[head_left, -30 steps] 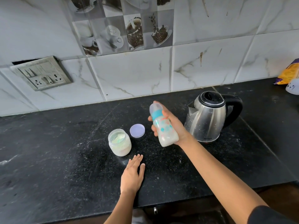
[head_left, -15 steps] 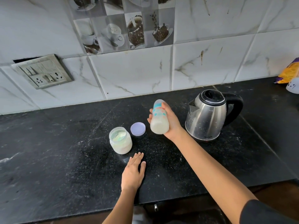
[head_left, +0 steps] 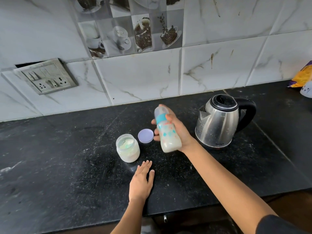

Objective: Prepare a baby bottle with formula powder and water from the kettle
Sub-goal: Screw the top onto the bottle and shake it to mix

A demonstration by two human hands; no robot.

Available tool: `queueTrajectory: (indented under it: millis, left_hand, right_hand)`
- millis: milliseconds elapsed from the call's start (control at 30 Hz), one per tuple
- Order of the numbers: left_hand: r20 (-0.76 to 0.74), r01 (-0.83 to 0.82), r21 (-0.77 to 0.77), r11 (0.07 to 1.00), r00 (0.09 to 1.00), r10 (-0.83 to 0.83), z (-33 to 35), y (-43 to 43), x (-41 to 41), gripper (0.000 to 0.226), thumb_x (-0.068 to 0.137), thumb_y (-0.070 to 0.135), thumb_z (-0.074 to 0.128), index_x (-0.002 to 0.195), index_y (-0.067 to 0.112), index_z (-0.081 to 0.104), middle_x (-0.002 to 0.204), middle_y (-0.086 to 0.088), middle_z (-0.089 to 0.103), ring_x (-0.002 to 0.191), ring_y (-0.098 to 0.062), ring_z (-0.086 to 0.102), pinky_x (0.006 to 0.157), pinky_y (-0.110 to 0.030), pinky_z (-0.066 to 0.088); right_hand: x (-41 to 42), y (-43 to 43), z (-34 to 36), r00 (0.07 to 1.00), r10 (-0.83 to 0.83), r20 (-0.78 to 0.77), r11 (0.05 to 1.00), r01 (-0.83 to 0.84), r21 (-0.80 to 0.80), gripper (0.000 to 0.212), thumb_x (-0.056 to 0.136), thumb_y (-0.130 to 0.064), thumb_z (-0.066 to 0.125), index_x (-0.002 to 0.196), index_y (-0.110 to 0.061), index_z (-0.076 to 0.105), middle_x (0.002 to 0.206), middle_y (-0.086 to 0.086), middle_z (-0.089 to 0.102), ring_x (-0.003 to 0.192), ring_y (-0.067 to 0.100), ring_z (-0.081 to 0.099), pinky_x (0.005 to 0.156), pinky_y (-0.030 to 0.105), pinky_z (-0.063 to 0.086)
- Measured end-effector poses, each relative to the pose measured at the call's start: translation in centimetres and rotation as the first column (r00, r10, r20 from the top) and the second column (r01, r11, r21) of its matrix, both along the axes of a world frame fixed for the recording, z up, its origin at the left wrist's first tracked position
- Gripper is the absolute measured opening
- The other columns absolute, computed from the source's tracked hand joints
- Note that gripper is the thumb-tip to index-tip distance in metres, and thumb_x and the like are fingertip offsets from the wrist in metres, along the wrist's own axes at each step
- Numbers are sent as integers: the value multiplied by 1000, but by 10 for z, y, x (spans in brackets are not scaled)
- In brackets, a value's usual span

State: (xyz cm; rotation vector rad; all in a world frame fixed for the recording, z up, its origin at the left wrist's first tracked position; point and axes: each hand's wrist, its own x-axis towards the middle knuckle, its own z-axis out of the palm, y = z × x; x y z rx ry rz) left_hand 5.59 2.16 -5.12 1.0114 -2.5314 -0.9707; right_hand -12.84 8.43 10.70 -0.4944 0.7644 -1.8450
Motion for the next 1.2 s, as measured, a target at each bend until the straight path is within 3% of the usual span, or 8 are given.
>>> queueTrajectory:
  millis: [100, 267, 433, 600, 767, 933, 1100, 1200]
  left_hand:
    - [4, 3, -3, 1000, 1000, -3, -1, -1, 0, 41, 98, 38, 45, 139, 35, 46, 149, 14, 37, 144, -10, 21, 116, -27, 23]
    - [5, -4, 8, 1000, 1000, 4, -1, -1, 0, 41, 98, 40, 44, 139, 37, 45, 149, 16, 36, 144, -10, 20, 114, -29, 27]
    - [13, 4, 4, 1000, 1000, -4, 0, -1, 0, 41, 99, 39, 44, 140, 36, 44, 149, 17, 36, 144, -10, 19, 114, -28, 26]
    - [23, 0, 9, 1000, 1000, 0, 0, -2, 1, 41, 98, 42, 42, 139, 39, 43, 149, 19, 35, 144, -9, 18, 114, -29, 29]
    - [23, 4, 4, 1000, 1000, -4, 2, -1, 0, 41, 99, 39, 42, 140, 37, 43, 149, 18, 35, 144, -8, 18, 114, -27, 26]
    - [-7, 1, -12, 1000, 1000, -2, 3, 0, 0, 40, 99, 37, 44, 139, 35, 45, 148, 17, 37, 135, 6, 14, 114, -24, 23]
    - [-2, 10, -23, 1000, 1000, -10, 3, 0, 0, 41, 99, 37, 43, 140, 34, 44, 149, 16, 36, 141, -2, 20, 115, -24, 22]
    - [3, 11, -22, 1000, 1000, -11, 2, -1, 1, 41, 99, 38, 44, 140, 35, 44, 149, 16, 36, 141, -3, 20, 114, -25, 22]
  right_hand:
    - [-8, -8, 1, 937, -239, 254, 971, 224, 88, 43, 94, -28, 54, 135, -27, 41, 101, 16, 56, 68, 25, 65, 66, 41, 59]
    - [-4, 7, -2, 995, 82, -61, 996, -80, 34, 46, 91, -28, 52, 136, -30, 43, 100, 14, 63, 68, 25, 64, 58, 37, 57]
    - [-15, -9, -3, 895, -311, 321, 950, 284, 129, 43, 95, -30, 53, 133, -12, 43, 89, 15, 54, 62, 26, 63, 62, 42, 57]
    - [-10, 12, -11, 1000, 9, 22, 1000, -10, 25, 54, 90, -28, 52, 142, -29, 39, 100, 14, 65, 67, 26, 64, 60, 37, 56]
    - [-20, -4, -13, 868, -326, 374, 945, 295, 140, 58, 94, -29, 53, 146, -14, 34, 90, 15, 56, 61, 25, 63, 61, 38, 58]
    - [-3, 18, -16, 1000, -7, 12, 999, 7, 40, 54, 89, -30, 58, 140, -30, 41, 101, 15, 64, 68, 27, 64, 61, 37, 57]
    - [-10, -2, -18, 854, -349, 387, 937, 306, 169, 45, 94, -34, 54, 131, -10, 45, 89, 13, 55, 59, 24, 64, 67, 40, 55]
    - [-3, 7, -16, 962, -146, 230, 986, 125, 107, 46, 91, -34, 56, 131, -15, 46, 96, 15, 61, 61, 25, 64, 59, 35, 57]
